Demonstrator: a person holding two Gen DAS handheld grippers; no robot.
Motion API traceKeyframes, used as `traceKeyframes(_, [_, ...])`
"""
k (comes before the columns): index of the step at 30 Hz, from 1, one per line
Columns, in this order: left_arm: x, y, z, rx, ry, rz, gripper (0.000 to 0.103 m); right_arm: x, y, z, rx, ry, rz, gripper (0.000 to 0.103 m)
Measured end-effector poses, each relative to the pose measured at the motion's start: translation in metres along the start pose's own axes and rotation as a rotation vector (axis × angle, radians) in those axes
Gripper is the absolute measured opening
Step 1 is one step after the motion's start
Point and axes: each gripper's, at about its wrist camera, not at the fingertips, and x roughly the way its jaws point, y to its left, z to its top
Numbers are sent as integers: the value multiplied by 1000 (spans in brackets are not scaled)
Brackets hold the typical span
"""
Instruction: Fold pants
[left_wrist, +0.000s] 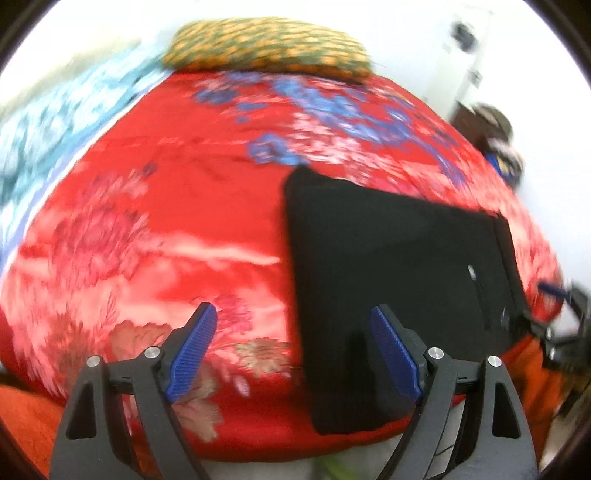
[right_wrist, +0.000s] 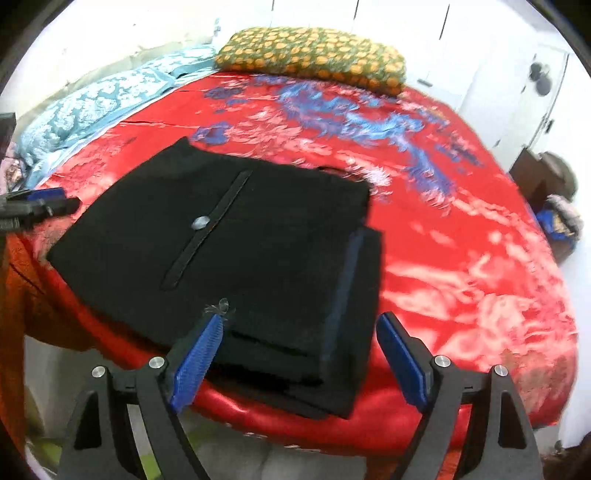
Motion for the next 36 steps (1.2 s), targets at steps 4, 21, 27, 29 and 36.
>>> traceKeyframes(4, [7, 15, 1, -72, 29, -4, 87, -9, -11, -3, 84, -29, 141, 84])
traceKeyframes(21, [-5, -41, -15, 182, -1, 10, 87, 17, -7, -13, -12, 87, 43, 29])
traceKeyframes(27, [8, -56, -23, 252, 50, 3, 87, 25, -24, -12, 35, 110, 13, 33])
traceKeyframes(29, [10, -60, -24, 267, 56, 13, 86, 21, -25, -11, 55, 102, 22, 41])
traceKeyframes(36, [-1, -82, -28, 290, 45, -40, 91, -16, -46, 39, 140, -41, 91, 63])
